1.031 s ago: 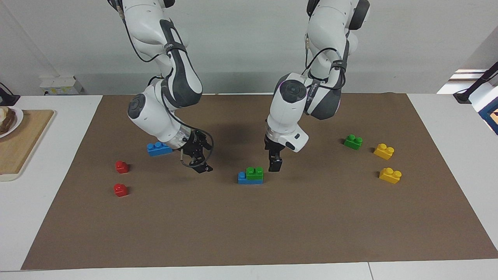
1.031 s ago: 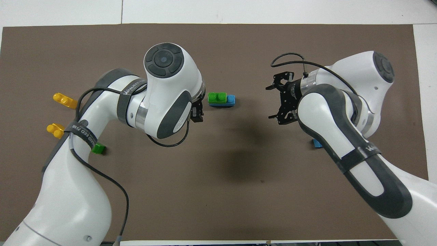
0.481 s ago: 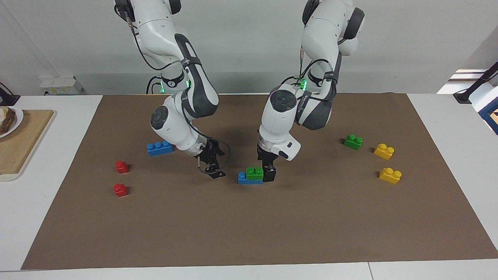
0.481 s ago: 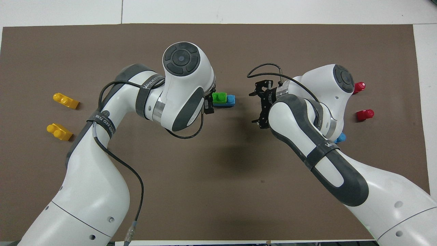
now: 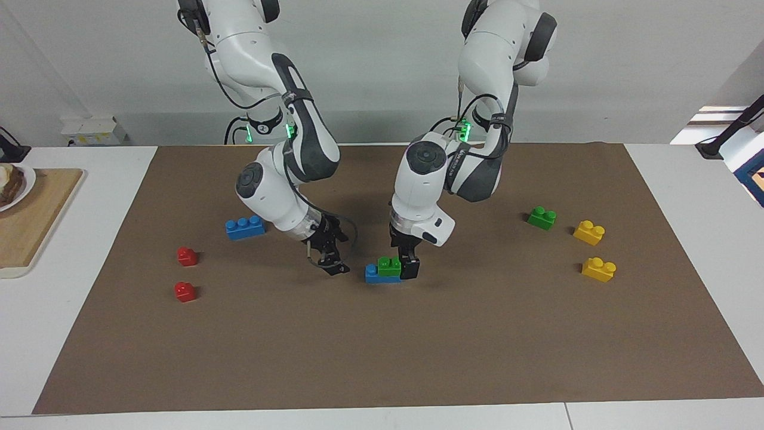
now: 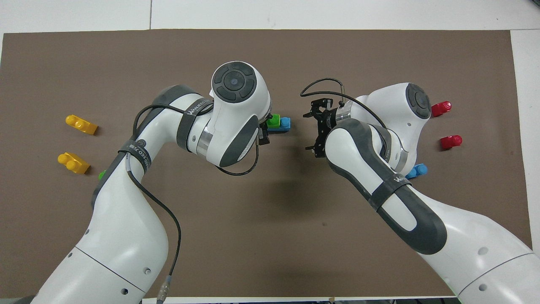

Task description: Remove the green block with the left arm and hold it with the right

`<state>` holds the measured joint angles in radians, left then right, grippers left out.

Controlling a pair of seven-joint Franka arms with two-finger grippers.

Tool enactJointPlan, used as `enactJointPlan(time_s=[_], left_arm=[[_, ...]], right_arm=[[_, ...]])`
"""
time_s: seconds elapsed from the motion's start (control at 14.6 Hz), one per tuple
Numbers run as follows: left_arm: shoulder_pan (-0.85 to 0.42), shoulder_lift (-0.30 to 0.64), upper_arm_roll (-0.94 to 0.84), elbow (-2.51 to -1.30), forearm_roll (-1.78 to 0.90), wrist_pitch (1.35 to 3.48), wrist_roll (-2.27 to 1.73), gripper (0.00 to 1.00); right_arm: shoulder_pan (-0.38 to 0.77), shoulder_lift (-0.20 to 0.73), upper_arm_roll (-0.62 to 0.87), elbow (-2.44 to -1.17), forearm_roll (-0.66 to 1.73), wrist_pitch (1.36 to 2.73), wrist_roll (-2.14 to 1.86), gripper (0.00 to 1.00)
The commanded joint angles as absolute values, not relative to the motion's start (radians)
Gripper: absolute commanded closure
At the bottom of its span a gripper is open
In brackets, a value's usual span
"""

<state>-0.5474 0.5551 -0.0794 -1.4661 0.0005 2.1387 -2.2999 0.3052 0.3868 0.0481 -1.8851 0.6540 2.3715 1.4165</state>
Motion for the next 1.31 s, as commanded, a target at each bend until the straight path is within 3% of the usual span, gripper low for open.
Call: enactJointPlan(time_s=[0.0,1.24], left_arm=[[-0.568,0.548,-0.063,-1.509,0.025,2.187,-2.333,0.0],[-0.571,0.538,-0.063,-1.542,0.026,2.209,-2.338,0.0]], right_arm=[[0.316,0.397,0.049,-1.888,0.684,2.408,1.416,0.03],[0.365,0.466,0.049,-1.87,0.693,2.516,1.411,0.03]])
